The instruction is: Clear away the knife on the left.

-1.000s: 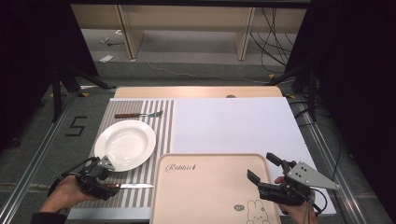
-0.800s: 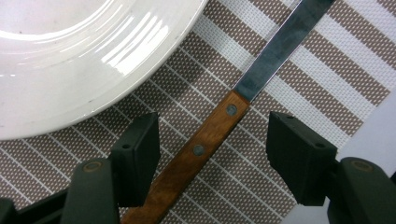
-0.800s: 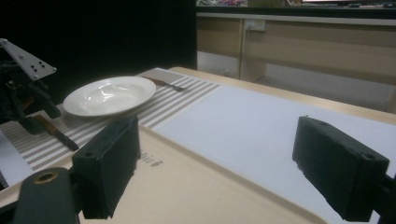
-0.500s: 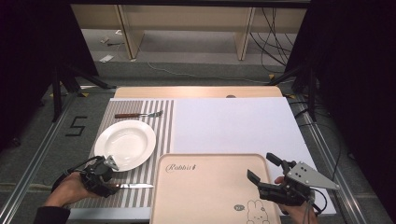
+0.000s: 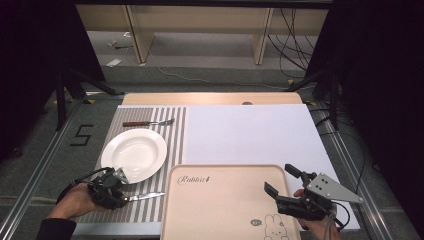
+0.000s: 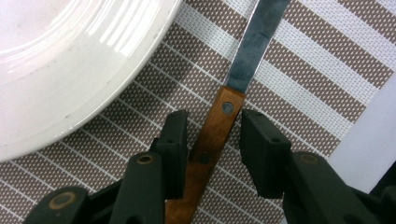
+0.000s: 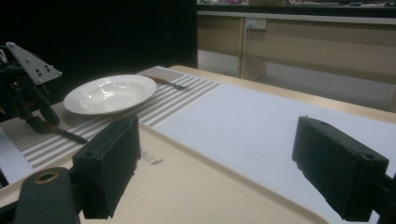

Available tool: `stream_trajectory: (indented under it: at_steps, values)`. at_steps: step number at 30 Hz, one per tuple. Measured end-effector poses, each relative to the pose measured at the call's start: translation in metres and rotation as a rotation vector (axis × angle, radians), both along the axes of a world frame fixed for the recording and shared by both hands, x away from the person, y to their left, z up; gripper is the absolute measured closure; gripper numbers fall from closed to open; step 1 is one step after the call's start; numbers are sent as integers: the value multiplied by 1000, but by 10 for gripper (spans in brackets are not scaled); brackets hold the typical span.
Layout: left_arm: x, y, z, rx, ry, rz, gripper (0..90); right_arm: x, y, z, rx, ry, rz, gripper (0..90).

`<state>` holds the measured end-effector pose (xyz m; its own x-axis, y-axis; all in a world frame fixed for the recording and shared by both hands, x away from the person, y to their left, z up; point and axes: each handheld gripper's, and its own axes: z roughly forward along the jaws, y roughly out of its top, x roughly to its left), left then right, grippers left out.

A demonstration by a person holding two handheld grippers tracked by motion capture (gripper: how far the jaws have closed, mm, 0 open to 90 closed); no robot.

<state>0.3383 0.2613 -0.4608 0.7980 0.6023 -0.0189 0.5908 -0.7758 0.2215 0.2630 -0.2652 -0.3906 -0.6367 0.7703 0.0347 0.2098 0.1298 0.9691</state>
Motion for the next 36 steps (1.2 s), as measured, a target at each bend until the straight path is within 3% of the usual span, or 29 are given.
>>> stream_trajectory:
  at_steps: [8, 19, 27, 33, 36]
  values:
    - [0, -4, 1, 18, 8, -34, 756, 0, 0, 0, 1, -1, 3, 163]
    - [-2, -5, 2, 48, 8, -22, 767, 0, 0, 0, 0, -2, 3, 163]
    - [-10, -8, 16, -17, 3, -11, 768, 0, 0, 0, 0, 0, 1, 163]
    - [-13, -9, 22, -20, 0, -4, 769, 0, 0, 0, -1, 0, 2, 163]
    - [-14, -7, 24, -45, -1, 22, 769, 0, 0, 0, 0, -1, 1, 163]
